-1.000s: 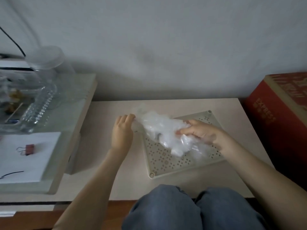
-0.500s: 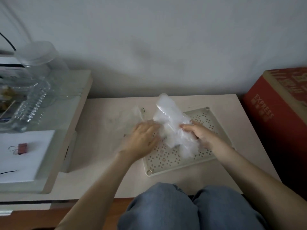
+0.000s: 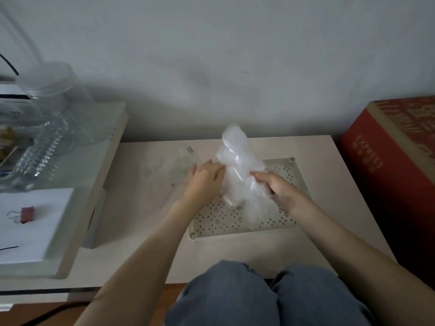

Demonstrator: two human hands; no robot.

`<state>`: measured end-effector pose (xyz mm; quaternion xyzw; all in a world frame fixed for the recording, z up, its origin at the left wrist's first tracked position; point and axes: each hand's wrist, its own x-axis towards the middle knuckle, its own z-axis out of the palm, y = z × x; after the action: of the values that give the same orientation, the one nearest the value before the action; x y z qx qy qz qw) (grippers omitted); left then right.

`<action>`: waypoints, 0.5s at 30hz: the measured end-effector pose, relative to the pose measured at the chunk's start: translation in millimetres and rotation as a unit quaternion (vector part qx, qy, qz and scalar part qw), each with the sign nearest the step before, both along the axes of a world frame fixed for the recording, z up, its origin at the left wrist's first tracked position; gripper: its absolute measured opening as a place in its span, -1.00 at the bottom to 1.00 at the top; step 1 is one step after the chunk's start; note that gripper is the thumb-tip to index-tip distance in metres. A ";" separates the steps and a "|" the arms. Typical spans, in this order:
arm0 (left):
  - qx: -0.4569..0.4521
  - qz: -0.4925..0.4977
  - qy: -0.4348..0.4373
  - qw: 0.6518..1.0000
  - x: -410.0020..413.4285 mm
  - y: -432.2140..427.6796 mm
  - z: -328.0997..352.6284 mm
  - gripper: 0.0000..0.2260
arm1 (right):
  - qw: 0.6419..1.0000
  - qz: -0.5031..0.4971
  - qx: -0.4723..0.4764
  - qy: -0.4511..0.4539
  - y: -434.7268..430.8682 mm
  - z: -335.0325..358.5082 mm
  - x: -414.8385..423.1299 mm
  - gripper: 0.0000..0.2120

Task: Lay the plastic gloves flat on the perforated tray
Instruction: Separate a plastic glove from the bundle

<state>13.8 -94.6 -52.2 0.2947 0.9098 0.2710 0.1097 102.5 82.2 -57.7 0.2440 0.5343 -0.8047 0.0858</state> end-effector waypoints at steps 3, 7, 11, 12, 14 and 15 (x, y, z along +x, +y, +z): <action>0.087 0.100 -0.185 0.974 10.2 19.7 25.1 -0.63 | 0.999 0.037 -0.012 0.025 -5.8 11.8 -2.9 -0.71; 0.139 0.136 -0.273 0.942 14.4 13.7 27.3 -0.55 | 0.999 0.040 -0.015 0.011 -8.5 14.3 -2.2 -0.64; 0.169 0.184 0.000 0.968 8.9 -11.2 7.0 -0.78 | 0.997 0.036 -0.061 0.007 -8.9 11.5 3.8 -0.64; 0.140 0.199 0.077 0.967 5.6 -18.5 0.9 -0.79 | 0.998 0.032 -0.062 -0.002 -8.3 8.4 4.7 -0.60; 0.052 0.225 0.155 0.961 -2.2 -31.8 -14.2 -0.59 | 0.999 0.021 -0.034 -0.033 -8.4 4.4 5.1 -0.60; 0.010 0.233 0.156 0.960 -6.5 -39.9 -20.2 -0.49 | 0.999 0.016 -0.017 -0.050 -9.4 2.6 3.9 -0.65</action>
<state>7.4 -134.5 -72.3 0.1145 0.9562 0.2490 -0.1025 106.4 72.8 -55.0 0.2737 0.5193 -0.7992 0.1290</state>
